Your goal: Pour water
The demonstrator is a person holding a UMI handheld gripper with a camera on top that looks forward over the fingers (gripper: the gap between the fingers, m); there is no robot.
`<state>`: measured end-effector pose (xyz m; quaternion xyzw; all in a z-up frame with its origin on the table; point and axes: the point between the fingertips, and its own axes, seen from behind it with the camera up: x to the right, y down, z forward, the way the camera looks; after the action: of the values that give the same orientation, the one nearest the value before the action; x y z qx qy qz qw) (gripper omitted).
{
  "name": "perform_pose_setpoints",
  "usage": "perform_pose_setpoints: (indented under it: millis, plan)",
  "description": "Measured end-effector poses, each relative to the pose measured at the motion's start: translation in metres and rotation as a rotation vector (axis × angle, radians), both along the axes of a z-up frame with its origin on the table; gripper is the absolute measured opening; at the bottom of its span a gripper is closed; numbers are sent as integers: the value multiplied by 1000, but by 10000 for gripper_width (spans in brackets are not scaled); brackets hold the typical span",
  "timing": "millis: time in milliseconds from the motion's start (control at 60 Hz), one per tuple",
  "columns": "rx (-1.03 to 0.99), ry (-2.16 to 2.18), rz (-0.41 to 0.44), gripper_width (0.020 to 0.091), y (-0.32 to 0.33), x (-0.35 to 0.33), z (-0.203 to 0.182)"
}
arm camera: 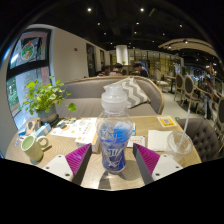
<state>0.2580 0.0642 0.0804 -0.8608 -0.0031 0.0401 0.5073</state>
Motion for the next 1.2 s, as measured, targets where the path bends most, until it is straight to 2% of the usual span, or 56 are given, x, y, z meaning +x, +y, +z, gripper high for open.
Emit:
perform_pose_setpoints:
  millis: [117,183,250,267,350,483,700,983,1117,1200]
  plan:
    - [12,3,-21,810,21,-3,-13]
    - [22,6,-20,718,30,-1,-17]
    - [46,4,-21,552,37,-1,-17]
    - [48,-1,-24,531,38,0,-17]
    - [64,-8,-23,493,39,-1,-17]
    - [64,-59,-67,374,37,7,-16]
    - [63,-199,-136,374,33,16,10]
    - [116,-684,-152,374,12,-21,115]
    - [113,-1054,-88,373,5,-71,156]
    - [104,-1281,-18,372,5,-109,164]
